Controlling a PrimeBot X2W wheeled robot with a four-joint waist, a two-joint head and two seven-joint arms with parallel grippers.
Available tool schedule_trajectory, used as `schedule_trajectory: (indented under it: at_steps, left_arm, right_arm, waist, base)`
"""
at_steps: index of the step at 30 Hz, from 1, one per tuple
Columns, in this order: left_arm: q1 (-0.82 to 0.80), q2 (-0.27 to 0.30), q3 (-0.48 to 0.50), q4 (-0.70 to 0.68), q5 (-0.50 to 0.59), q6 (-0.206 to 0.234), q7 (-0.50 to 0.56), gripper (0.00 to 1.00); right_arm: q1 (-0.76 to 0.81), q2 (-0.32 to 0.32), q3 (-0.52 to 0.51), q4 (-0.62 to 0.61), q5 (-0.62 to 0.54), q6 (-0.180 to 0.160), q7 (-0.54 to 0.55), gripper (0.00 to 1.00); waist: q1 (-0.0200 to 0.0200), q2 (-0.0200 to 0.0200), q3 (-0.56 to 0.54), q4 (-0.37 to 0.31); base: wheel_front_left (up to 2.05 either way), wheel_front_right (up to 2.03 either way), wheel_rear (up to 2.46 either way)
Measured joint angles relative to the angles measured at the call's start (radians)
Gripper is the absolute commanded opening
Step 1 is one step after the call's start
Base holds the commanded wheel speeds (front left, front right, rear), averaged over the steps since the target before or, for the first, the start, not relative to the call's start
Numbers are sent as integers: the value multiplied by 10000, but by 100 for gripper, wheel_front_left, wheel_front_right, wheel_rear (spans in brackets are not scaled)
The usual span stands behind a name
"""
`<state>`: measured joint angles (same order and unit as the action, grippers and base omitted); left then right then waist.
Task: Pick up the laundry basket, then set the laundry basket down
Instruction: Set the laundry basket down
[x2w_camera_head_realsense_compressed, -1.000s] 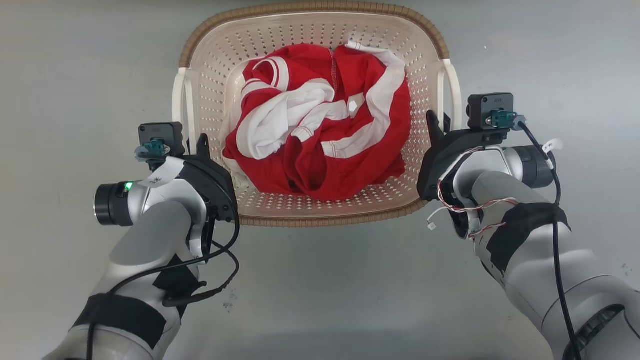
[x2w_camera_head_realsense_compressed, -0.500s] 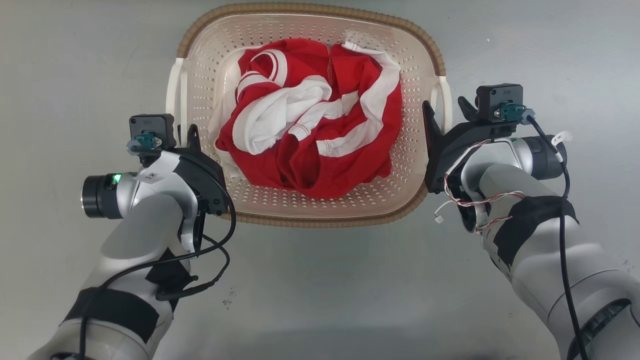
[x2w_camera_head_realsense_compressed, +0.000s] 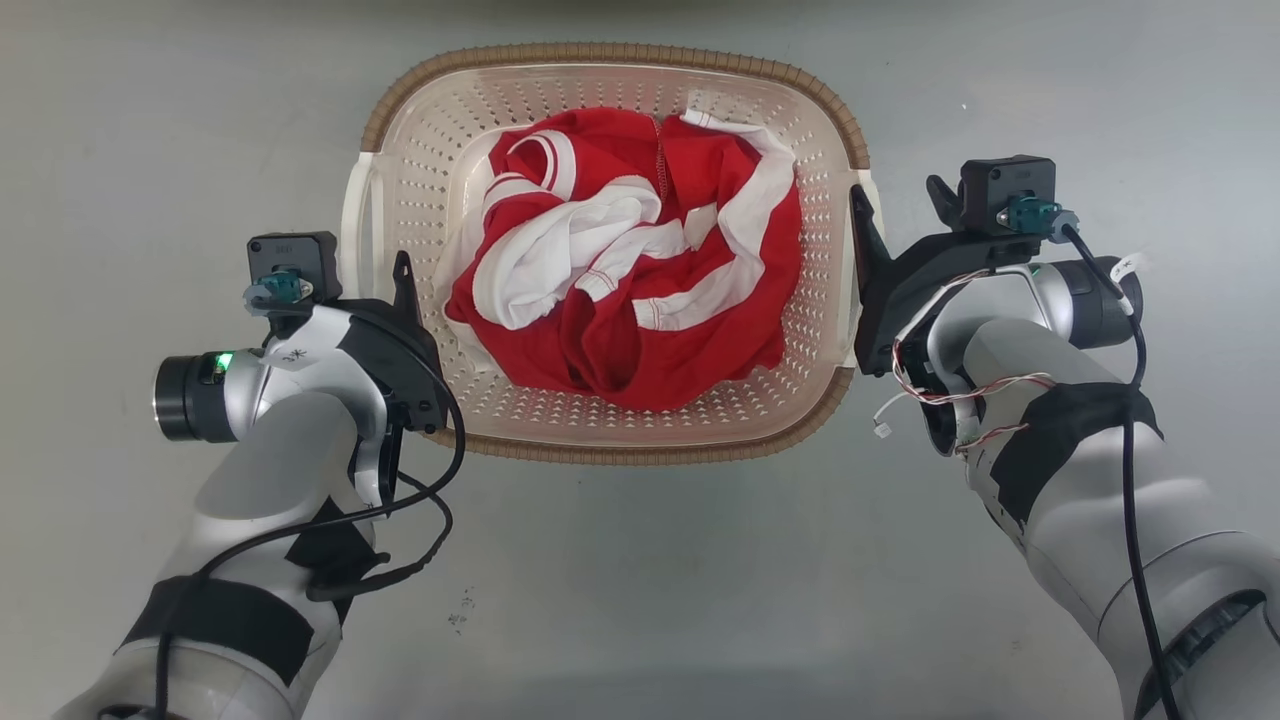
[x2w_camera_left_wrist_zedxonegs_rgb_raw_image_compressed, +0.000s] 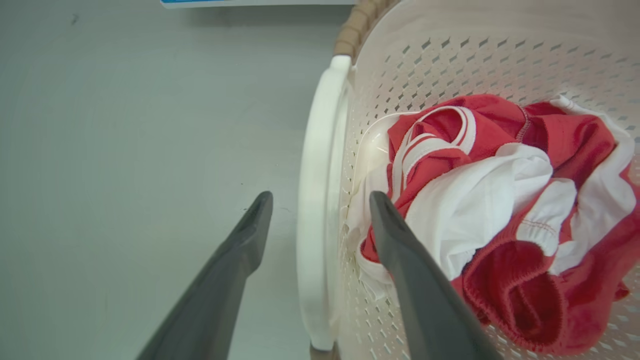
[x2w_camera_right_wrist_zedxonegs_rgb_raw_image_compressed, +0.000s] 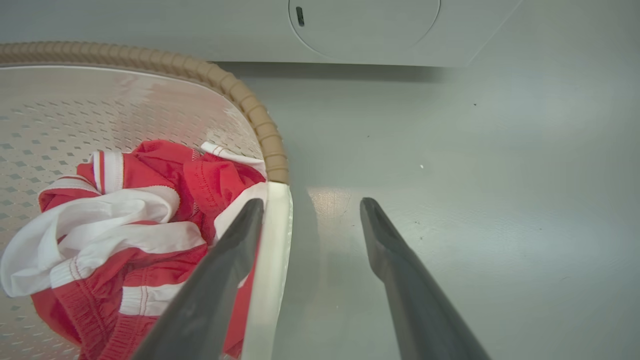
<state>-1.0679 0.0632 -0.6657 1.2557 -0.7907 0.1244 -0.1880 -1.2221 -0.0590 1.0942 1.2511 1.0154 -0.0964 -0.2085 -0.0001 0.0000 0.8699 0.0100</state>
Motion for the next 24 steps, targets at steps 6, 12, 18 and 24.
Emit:
schedule_trajectory:
  at_steps: [6, 12, 18, 24]
  left_arm:
    - [9, -6, 44, 15, -2, 0, -104, 100]
    - [76, -12, 144, 15, -58, 0, -305, 100]
    - [147, -40, 311, -109, -102, -42, -522, 100]
    - [448, -65, 401, -391, -151, -115, -614, 100]
  right_arm:
    - [1, 2, 6, 46, 0, 0, -92, 100]
    - [2, 2, 10, 81, -56, 0, -199, 100]
    - [2, 2, -46, 86, -58, 0, -318, 100]
    - [33, -12, -238, 81, -56, 10, -407, 100]
  waist:
    - [0, 0, -208, 18]
    - [0, 0, -435, 37]
    - [0, 0, -735, 12]
    - [0, 0, -1161, -24]
  base:
    - [0, 0, 0]
    - [0, 0, 0]
    - [0, 0, 0]
    - [0, 0, 0]
